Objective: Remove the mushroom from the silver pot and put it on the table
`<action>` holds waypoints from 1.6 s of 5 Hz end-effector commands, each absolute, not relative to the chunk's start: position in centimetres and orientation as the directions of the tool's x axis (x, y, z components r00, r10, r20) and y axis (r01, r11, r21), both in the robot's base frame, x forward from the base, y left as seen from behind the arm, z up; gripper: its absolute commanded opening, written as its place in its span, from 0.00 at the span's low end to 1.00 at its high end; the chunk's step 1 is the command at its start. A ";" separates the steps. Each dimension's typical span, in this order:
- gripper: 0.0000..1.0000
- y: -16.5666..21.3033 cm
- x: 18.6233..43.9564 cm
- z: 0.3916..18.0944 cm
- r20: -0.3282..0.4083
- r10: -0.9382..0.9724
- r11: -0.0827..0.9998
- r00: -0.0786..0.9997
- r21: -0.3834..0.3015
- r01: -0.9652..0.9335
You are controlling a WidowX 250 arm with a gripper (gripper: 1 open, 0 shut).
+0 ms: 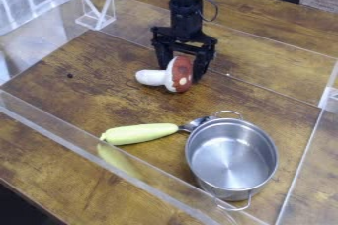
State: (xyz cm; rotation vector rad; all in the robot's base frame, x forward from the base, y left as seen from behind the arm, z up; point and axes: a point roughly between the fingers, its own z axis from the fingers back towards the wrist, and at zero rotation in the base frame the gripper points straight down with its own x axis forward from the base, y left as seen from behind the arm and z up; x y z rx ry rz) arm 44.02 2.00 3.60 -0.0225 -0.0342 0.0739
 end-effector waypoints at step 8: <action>1.00 3.8 45.5 18.1 0.285 0.128 0.991 0.950 -0.067 -0.113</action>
